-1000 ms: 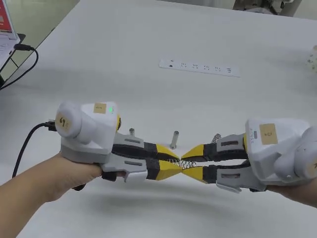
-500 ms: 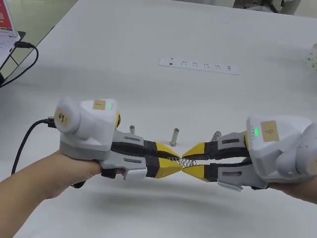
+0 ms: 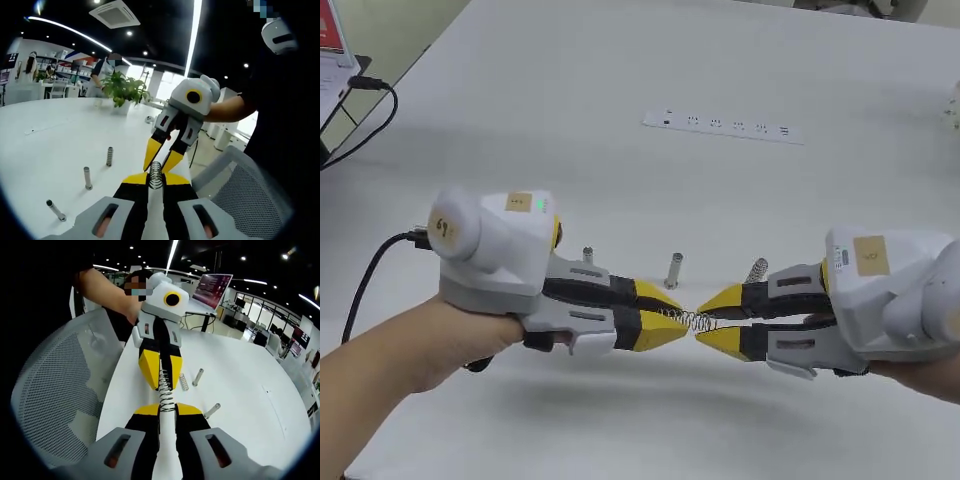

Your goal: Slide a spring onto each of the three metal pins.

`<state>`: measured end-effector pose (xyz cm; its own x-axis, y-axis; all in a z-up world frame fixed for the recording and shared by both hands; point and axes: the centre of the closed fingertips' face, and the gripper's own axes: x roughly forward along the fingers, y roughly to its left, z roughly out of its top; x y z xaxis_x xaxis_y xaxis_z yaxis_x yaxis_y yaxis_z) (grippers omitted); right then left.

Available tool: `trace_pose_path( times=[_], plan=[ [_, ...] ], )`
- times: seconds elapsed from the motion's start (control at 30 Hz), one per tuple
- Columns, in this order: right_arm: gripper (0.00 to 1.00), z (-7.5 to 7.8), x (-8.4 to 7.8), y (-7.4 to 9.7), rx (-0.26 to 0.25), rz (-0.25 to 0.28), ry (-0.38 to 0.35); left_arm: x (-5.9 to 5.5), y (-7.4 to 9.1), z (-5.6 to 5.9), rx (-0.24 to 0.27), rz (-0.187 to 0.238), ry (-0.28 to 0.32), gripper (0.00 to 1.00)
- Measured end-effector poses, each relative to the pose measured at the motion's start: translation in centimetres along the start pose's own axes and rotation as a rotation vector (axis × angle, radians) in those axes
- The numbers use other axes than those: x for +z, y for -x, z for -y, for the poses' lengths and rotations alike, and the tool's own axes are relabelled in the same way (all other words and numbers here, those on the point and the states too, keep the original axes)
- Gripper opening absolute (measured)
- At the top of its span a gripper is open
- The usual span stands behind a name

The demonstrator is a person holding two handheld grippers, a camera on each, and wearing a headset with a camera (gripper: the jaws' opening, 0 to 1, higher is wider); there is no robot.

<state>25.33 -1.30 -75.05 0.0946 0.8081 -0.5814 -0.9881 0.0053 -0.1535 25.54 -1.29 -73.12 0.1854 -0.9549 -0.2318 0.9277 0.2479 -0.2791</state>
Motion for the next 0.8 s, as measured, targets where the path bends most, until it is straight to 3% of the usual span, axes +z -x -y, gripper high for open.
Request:
trace_pose_path(
  times=[0.37, 0.8],
  plan=[
    [0.07, 0.3, 0.6, 0.6, 0.003, 0.014, -0.014, 0.1, 0.1, 0.0, 0.002, 0.023, 0.005, 0.02],
    [0.07, 0.2, 1.2, 0.9, 0.018, 0.006, 0.023, 0.2, 0.1, 0.2, -0.007, 0.028, 0.007, 0.02]
  ],
)
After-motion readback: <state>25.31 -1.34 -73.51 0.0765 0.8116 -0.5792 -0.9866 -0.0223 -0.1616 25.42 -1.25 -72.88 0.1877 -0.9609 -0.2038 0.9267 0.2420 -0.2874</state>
